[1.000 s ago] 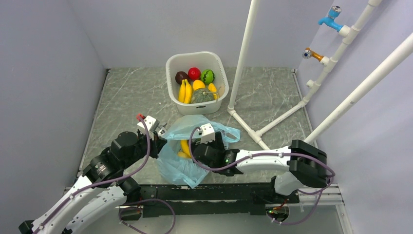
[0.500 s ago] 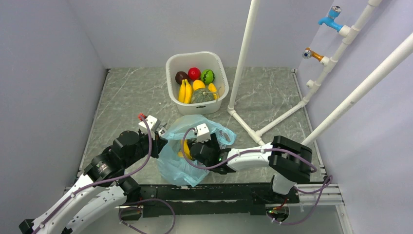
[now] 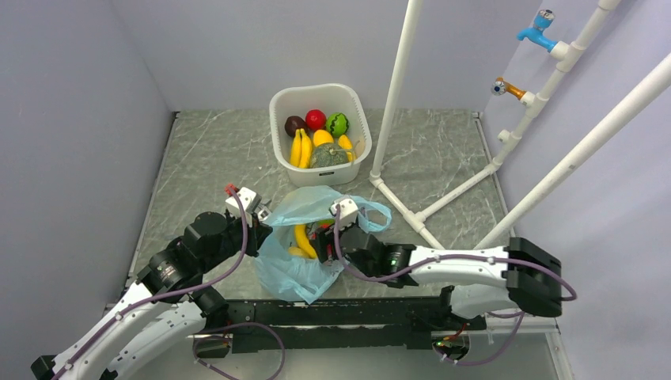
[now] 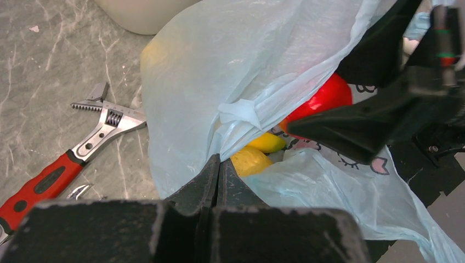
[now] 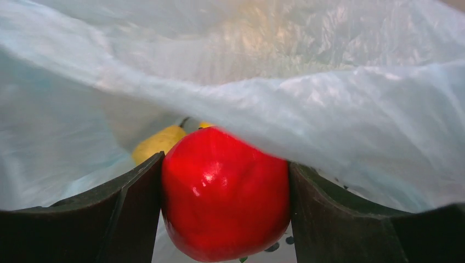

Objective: Take the fake fruits out of the plastic bag

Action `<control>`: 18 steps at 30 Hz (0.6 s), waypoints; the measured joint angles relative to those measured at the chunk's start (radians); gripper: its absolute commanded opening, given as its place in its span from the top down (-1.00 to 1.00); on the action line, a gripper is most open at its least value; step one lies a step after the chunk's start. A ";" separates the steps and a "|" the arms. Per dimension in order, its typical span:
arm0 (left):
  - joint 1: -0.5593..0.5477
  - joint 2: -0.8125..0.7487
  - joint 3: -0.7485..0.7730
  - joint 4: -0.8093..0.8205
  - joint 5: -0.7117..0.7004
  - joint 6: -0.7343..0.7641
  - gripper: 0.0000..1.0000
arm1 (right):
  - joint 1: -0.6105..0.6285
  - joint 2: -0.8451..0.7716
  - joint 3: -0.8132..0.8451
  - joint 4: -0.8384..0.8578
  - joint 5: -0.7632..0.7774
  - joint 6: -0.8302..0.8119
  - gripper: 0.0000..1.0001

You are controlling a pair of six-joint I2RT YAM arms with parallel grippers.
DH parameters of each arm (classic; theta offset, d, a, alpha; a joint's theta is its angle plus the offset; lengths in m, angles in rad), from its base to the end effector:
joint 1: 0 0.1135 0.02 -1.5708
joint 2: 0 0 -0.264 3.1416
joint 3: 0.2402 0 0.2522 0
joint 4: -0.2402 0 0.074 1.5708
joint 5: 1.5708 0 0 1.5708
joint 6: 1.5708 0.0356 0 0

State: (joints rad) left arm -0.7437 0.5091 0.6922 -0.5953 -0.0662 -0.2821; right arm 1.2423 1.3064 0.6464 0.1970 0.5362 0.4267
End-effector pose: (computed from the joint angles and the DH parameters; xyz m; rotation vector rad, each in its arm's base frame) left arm 0.0897 -0.0794 0.3019 0.4219 1.9875 -0.5934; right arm 0.1059 0.2543 0.2188 -0.4756 1.9479 0.5412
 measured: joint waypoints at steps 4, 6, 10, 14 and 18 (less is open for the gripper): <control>0.000 -0.001 0.000 0.000 -0.001 0.000 1.00 | 0.000 -0.108 -0.020 0.014 -0.090 -0.035 1.00; 0.000 -0.001 0.000 0.000 -0.001 0.000 1.00 | 0.000 -0.150 -0.020 0.016 -0.125 -0.046 1.00; 0.000 -0.001 0.000 0.000 -0.002 0.000 1.00 | 0.000 -0.238 -0.018 0.023 -0.177 -0.066 1.00; 0.000 -0.001 0.000 0.000 -0.002 0.000 1.00 | -0.011 -0.270 0.035 0.006 -0.190 -0.089 1.00; 0.000 -0.001 0.000 0.000 -0.003 0.000 1.00 | -0.051 -0.241 0.172 -0.039 -0.173 -0.131 1.00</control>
State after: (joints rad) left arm -0.7437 0.5083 0.6922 -0.5957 -0.0689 -0.2825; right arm 1.1908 1.0657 0.8185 0.1581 0.3634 0.2958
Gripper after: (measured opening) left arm 0.009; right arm 0.716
